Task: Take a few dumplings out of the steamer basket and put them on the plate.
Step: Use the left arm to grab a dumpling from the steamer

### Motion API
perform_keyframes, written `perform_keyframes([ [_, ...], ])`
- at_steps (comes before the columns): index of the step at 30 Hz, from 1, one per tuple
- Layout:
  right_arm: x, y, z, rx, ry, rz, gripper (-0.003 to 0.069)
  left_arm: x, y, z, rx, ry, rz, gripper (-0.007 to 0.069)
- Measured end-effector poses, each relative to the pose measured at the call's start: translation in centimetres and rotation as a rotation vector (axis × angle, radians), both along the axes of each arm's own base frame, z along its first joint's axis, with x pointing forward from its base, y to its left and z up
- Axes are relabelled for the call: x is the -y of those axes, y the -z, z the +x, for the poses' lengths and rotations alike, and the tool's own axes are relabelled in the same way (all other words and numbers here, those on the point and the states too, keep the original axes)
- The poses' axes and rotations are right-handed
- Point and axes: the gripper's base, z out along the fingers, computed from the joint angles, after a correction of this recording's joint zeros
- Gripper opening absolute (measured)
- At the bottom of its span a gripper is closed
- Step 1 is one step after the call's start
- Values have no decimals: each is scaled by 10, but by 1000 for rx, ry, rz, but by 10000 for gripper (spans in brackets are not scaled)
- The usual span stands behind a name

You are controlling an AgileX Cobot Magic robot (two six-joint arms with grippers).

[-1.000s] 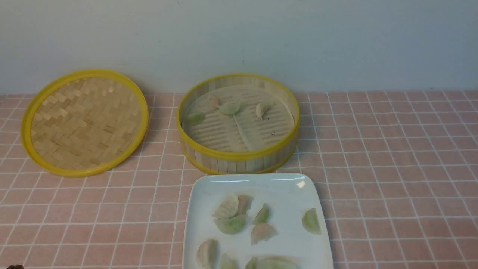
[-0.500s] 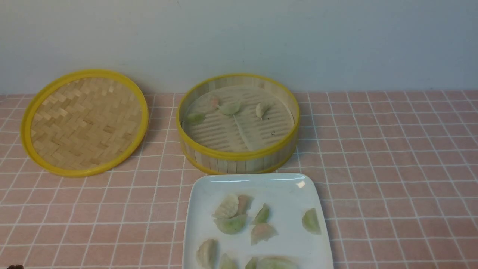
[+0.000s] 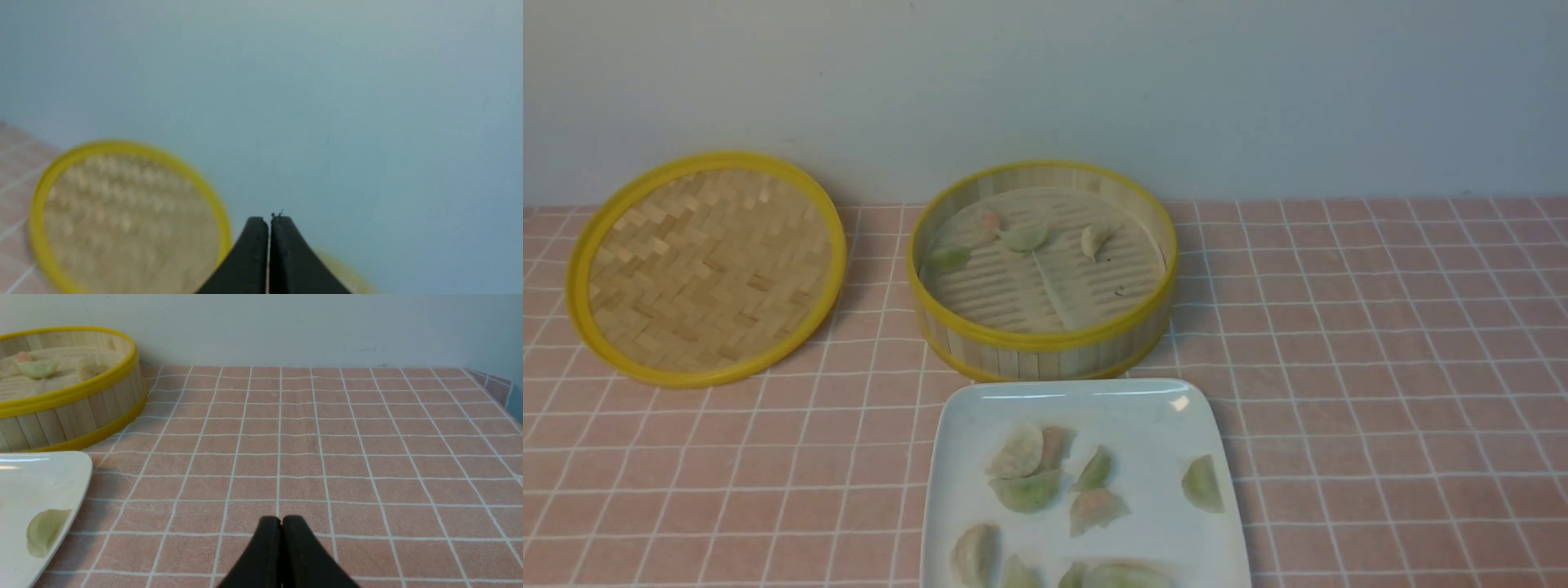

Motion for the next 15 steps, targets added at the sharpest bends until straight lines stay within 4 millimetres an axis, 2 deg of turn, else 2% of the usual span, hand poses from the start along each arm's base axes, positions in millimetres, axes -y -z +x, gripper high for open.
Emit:
perform_keyframes([
  [3,0,0,0,0,0,0,-15,-6,-22,-8,172,-50,-55,-6],
  [4,0,0,0,0,0,0,-15,-6,-39,-12,220,-48,-47,-6],
  [5,0,0,0,0,0,0,-15,-6,-43,-13,228,-47,-44,-6],
  [6,0,0,0,0,0,0,-15,-4,-61,-15,244,-35,-19,-6],
  [8,0,0,0,1,0,0,-15,5,-111,-14,164,19,104,-6],
  [9,0,-1,0,9,0,11,-15,8,-130,-9,84,42,156,-6],
  [10,-1,-1,1,21,-1,44,-15,11,-141,2,-34,70,193,-6],
  [11,-1,-2,1,27,-1,55,-15,11,-147,-1,-15,65,201,-6],
  [12,-2,-6,2,84,1,169,-15,15,-169,23,-270,116,272,-6],
  [14,-2,-14,2,168,10,312,-15,17,-187,43,-463,160,335,-6],
  [15,-2,-18,2,204,16,382,-15,18,-189,60,-583,192,373,-6],
])
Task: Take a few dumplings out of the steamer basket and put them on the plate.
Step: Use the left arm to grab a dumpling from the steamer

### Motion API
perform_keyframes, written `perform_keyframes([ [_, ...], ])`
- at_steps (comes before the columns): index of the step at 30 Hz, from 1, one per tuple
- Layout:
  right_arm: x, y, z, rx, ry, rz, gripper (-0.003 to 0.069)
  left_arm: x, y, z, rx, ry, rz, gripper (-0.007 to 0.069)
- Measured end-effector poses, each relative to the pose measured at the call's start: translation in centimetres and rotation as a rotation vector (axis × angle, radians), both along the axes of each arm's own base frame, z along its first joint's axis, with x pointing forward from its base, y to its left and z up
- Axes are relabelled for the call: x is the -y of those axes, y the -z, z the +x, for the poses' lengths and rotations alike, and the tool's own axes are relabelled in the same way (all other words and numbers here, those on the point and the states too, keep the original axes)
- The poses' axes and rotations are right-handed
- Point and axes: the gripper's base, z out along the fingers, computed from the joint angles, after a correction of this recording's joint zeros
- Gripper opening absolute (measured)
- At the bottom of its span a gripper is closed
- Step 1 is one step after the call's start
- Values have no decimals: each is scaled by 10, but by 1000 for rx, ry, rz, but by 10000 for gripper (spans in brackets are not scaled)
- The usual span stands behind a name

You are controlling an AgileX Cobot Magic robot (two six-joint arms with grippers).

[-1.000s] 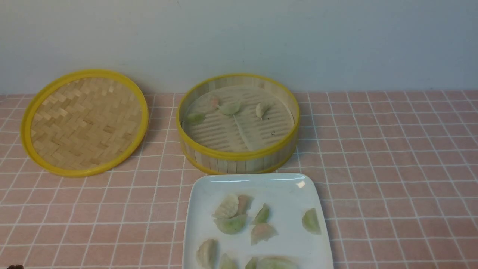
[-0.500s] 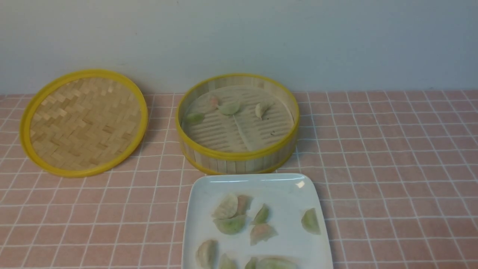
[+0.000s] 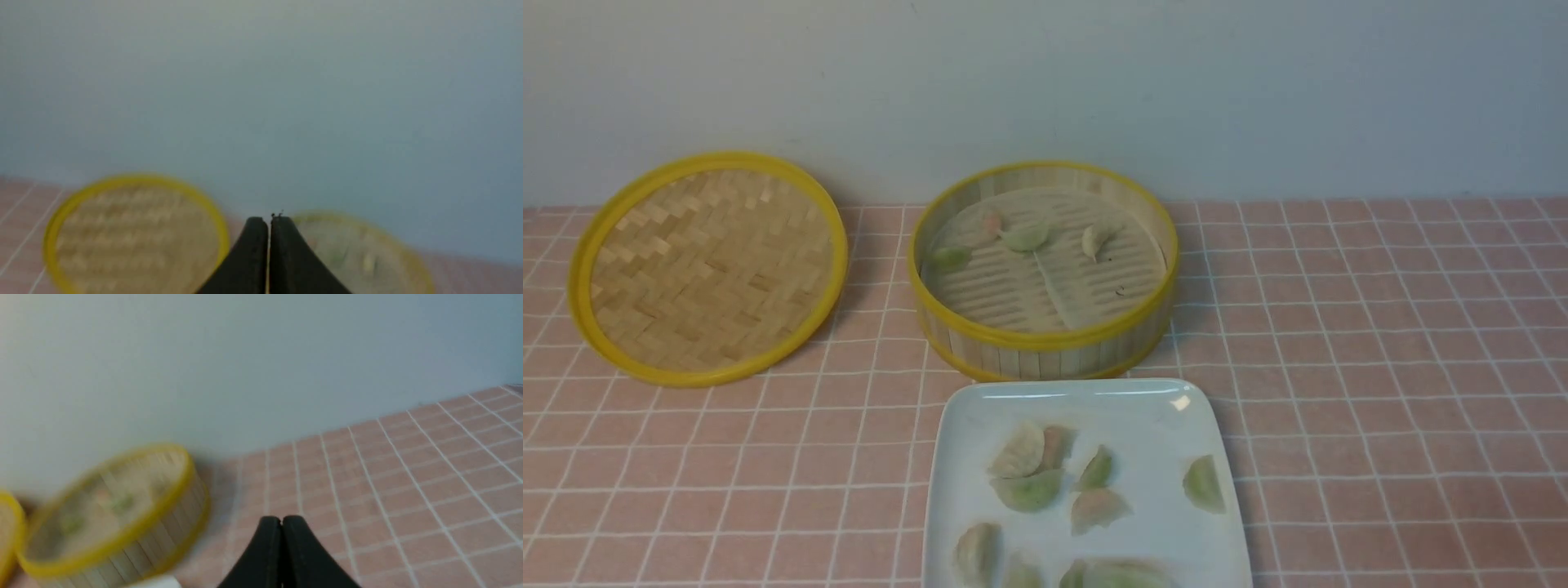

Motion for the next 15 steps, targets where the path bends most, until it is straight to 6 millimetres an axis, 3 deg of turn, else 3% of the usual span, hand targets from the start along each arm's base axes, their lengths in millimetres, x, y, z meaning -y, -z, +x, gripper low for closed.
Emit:
perform_keyframes([
  [1,1,-5,0,49,9,97,-15,2,1,18,-173,40,51,-6],
  [3,4,-11,-1,110,24,208,-15,5,5,46,-363,111,112,-6],
  [6,7,-17,-2,186,51,287,-15,9,27,93,-583,241,179,-6],
  [7,10,-21,-3,231,67,350,-15,14,46,127,-680,336,187,-6],
  [10,7,-26,-3,197,36,367,-15,23,64,160,-741,429,206,-6],
  [13,-2,-49,-7,115,-48,291,-15,39,78,187,-770,513,258,-6],
  [15,-9,-81,-8,-7,-118,178,-15,59,81,211,-767,568,313,-6],
])
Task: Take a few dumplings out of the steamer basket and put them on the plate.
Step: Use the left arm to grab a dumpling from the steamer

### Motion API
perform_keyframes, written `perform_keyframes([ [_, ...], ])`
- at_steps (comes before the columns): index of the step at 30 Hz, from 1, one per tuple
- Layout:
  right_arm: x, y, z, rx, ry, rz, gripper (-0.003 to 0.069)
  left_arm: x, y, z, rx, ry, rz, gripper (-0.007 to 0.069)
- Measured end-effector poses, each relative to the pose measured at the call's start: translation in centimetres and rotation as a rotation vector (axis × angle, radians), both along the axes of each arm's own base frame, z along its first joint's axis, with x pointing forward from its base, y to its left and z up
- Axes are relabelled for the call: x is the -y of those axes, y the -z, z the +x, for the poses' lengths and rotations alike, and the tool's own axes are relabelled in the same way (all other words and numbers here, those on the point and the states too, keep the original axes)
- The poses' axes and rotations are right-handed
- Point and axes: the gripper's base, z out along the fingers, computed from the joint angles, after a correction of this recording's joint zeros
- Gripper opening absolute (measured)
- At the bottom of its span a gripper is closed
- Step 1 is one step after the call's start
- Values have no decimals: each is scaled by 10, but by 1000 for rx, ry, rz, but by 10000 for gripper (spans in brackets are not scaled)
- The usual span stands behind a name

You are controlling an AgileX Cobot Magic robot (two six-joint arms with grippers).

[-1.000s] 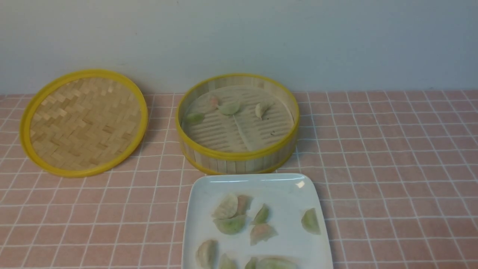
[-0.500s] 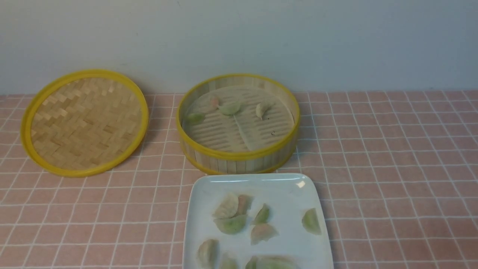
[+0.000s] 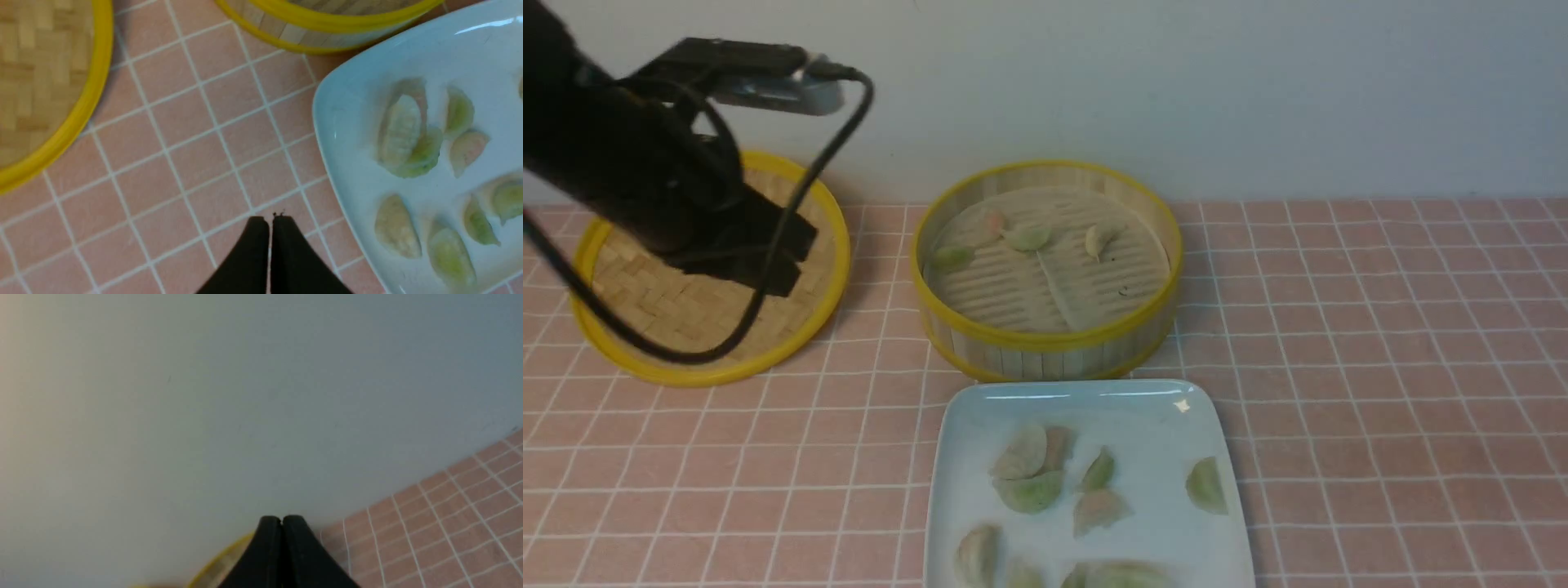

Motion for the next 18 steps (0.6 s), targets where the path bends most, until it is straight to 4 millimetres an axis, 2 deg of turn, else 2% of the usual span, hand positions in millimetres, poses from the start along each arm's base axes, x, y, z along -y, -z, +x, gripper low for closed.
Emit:
perform_keyframes([
  [2,-4,-22,6,-123,-44,-113,-15,16,2,16,11,46,23,-6],
  [4,-6,-43,23,-308,-94,-261,-15,30,4,34,25,82,43,-6],
  [7,-6,-63,46,-519,-156,-408,-15,45,4,55,58,117,47,-6],
  [9,-6,-66,56,-587,-178,-447,-15,49,6,63,65,121,46,-6],
  [12,-8,-72,82,-710,-235,-488,-15,56,21,94,109,117,47,2],
  [13,-9,-72,83,-713,-235,-488,-15,56,20,95,113,117,47,4],
  [14,-11,-69,93,-743,-258,-472,-15,59,31,108,147,124,53,31],
  [16,-12,-67,96,-756,-273,-459,-15,60,38,116,167,128,57,53],
  [18,-15,-63,104,-776,-305,-442,-15,65,59,132,222,137,66,130],
])
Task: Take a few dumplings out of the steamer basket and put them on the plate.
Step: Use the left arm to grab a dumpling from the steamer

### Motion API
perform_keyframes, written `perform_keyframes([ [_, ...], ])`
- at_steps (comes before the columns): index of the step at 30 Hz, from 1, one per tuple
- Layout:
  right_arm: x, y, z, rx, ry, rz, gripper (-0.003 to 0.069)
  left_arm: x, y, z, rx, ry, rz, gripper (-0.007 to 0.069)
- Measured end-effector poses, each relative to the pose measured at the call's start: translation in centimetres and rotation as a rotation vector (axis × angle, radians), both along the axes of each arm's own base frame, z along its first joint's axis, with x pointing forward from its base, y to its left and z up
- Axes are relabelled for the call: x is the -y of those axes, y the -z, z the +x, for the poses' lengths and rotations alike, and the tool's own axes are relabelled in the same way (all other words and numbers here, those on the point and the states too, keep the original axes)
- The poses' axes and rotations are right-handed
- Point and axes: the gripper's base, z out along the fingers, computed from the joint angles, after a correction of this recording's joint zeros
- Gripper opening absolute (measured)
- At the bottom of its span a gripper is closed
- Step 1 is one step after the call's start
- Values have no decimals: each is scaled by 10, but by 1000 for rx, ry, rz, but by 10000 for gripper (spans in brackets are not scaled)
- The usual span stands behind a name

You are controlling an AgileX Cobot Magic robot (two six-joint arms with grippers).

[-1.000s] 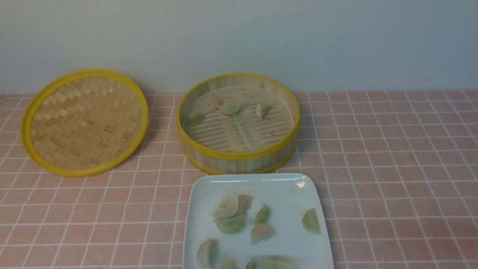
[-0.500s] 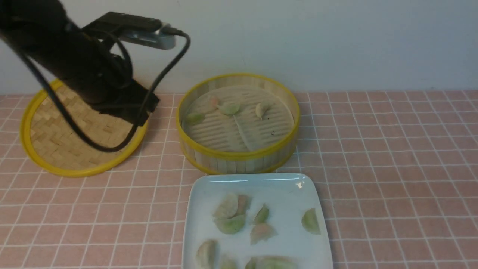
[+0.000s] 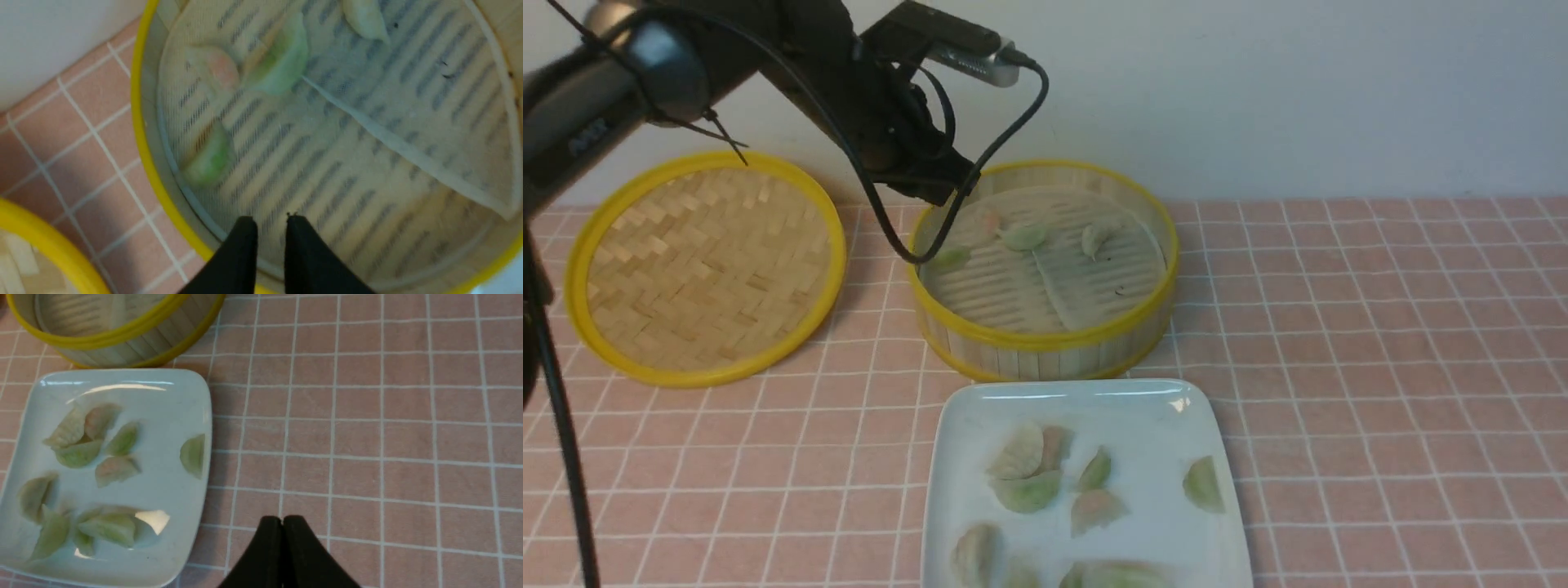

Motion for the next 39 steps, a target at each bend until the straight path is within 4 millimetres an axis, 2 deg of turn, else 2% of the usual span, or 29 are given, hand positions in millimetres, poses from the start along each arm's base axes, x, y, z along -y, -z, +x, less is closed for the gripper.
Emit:
perform_keyframes([
  [3,-2,2,5,-13,-12,21,-15,3,19,13,39,0,4,209],
  [4,-4,3,6,-11,-23,29,-15,4,36,21,52,2,13,274],
  [5,-4,2,7,-8,-29,34,-15,5,44,25,57,5,18,307],
  [6,-4,2,7,-6,-30,33,-15,5,46,26,60,5,18,319],
  [9,-5,2,7,-2,-35,36,-15,6,69,33,59,23,43,397],
  [13,-5,2,7,0,-37,40,-15,5,90,38,48,42,84,425],
  [16,-6,2,7,1,-37,45,-15,6,100,40,41,50,99,422],
  [19,-6,2,7,2,-37,45,-15,8,103,40,39,59,111,380],
  [23,-6,2,7,2,-37,46,-15,7,103,38,20,73,147,206],
  [25,-6,1,7,3,-37,46,-15,8,99,37,15,73,165,89],
  [29,-6,1,7,6,-46,44,-15,20,72,27,-15,96,220,3],
  [36,-9,0,7,16,-78,69,-15,33,-3,11,64,112,227,-6],
  [39,-11,-1,7,23,-95,77,-15,33,-10,11,79,109,227,-6],
])
